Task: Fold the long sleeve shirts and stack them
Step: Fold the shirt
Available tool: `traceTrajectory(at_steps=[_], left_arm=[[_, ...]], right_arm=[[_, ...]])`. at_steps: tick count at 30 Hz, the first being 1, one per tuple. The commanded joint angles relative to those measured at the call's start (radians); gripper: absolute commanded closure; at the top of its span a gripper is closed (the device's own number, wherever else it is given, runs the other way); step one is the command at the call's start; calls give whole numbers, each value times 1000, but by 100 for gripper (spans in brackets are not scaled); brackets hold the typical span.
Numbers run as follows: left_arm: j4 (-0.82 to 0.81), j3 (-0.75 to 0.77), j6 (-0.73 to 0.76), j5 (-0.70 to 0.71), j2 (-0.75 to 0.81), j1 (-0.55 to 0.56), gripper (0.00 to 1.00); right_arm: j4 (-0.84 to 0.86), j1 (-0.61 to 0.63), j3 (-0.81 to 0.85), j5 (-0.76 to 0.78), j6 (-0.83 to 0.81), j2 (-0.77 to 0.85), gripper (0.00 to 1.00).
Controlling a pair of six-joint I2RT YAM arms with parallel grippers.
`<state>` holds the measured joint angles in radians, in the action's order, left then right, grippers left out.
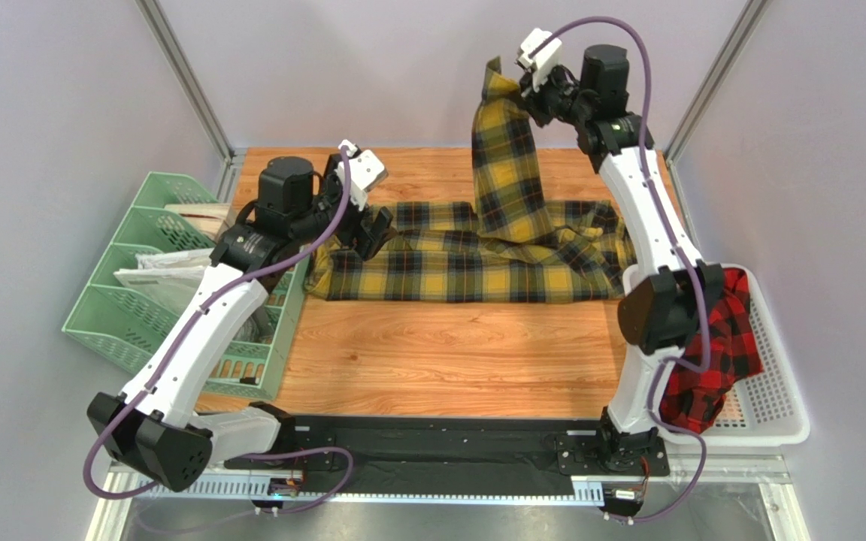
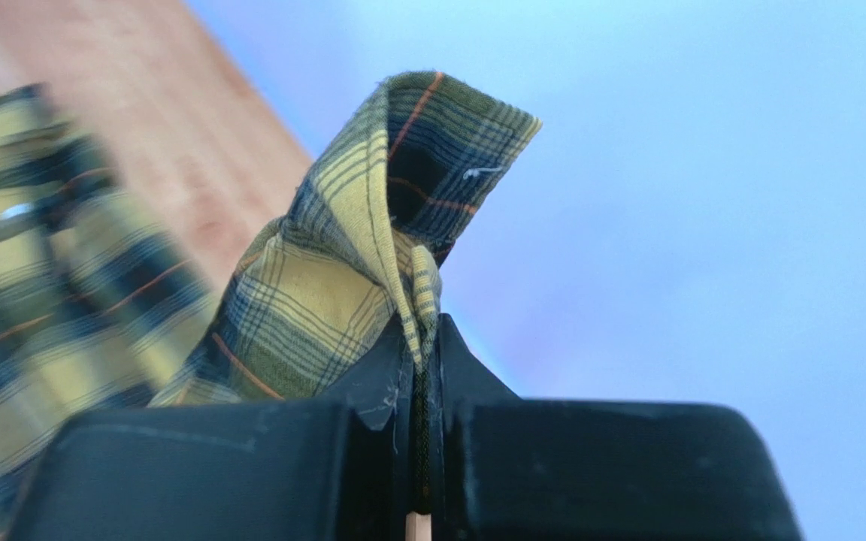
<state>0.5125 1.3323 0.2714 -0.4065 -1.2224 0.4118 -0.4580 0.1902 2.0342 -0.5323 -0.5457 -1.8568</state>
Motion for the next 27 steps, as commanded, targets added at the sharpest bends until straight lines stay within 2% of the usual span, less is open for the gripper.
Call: traceTrajectory(at_steps=[1, 2, 4, 5, 12, 16, 19, 22, 27], left_arm=[[-17, -67, -50, 219, 47, -2, 1], [-19, -76, -69, 250, 55, -2, 1], [-20, -107, -135, 349, 80, -4, 1], [-22, -119, -138, 350, 87, -7, 1], [-45, -216, -176, 379, 138, -13, 1], [-13, -206, -231, 405, 100, -34, 1], [17, -186, -267, 394, 66, -79, 1], [35, -171, -302, 373, 43, -116, 1], [44, -185, -308, 362, 57, -153, 1]], right_arm=[[166, 24, 196, 213, -43, -183, 100], [170, 31, 265, 236, -57, -208, 100], [179, 54, 297, 282, -98, -248, 100], [188, 63, 294, 304, -108, -248, 100], [363, 170, -3, 512, -283, -130, 100], [279, 254, 36, 684, -294, -145, 100], [118, 319, 87, 773, -267, -162, 100], [42, 382, 34, 839, -232, -153, 100], [12, 466, -58, 908, -171, -168, 100]])
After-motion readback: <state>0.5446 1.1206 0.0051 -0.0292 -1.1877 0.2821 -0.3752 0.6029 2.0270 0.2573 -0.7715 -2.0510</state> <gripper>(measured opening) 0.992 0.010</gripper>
